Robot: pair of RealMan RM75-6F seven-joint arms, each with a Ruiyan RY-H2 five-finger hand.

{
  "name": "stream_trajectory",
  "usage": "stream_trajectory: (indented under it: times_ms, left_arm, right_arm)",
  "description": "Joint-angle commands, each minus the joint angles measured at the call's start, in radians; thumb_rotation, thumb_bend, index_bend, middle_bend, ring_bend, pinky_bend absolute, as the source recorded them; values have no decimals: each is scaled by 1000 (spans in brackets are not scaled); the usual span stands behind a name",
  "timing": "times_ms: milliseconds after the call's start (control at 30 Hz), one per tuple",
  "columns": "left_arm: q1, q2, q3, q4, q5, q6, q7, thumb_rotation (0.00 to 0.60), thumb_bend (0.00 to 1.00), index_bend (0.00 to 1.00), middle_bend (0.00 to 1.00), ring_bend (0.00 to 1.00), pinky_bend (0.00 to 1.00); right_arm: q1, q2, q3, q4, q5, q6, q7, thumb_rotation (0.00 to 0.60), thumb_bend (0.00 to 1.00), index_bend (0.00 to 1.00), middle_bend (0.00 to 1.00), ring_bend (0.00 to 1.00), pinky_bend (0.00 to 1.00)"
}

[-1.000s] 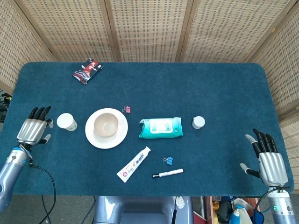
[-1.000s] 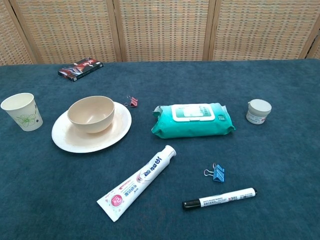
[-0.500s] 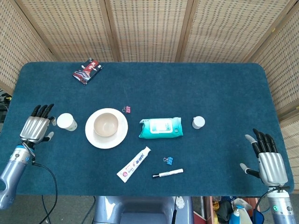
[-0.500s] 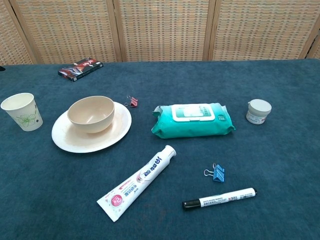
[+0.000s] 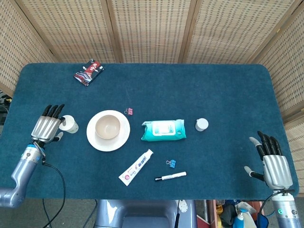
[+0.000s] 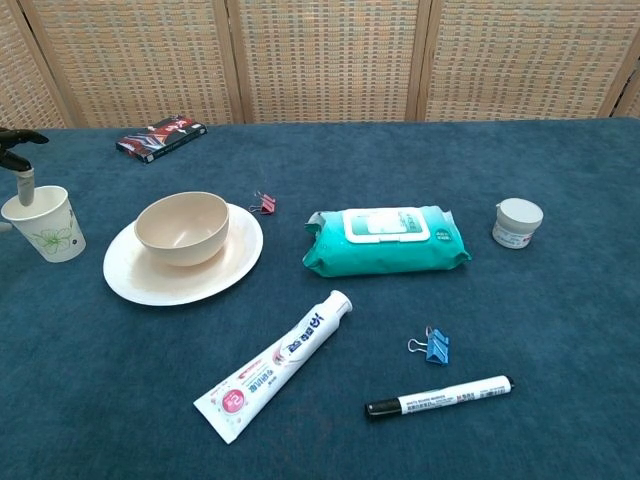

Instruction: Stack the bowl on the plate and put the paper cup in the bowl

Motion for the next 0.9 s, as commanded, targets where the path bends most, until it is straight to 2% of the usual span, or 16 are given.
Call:
stream_trajectory:
  times_ms: [33,267,633,900]
  left_arm:
    - [-6,-9,0,2,-6,-9,11,600,318,463,0,0,0]
    - [-15,-39,4,22,-31,-24,43,600,344,475,0,0,0]
    - [-14,-77,9,65,-34,-7,56,600,408,599,18,0,0]
    - [-5,-42,-5,34,-7,39,19,600,408,621,22,0,0]
  right_arm:
    - [0,1,0,0,2,0,-1,600,134,123,0,0,0]
    - [-2,3,4,0,6,3,7,600,134,123,0,0,0]
    - [-2,6,2,-2,2,2,19,600,134,123,0,0,0]
    - [-2,8,0,-4,-1,1,23,600,134,123,0,0,0]
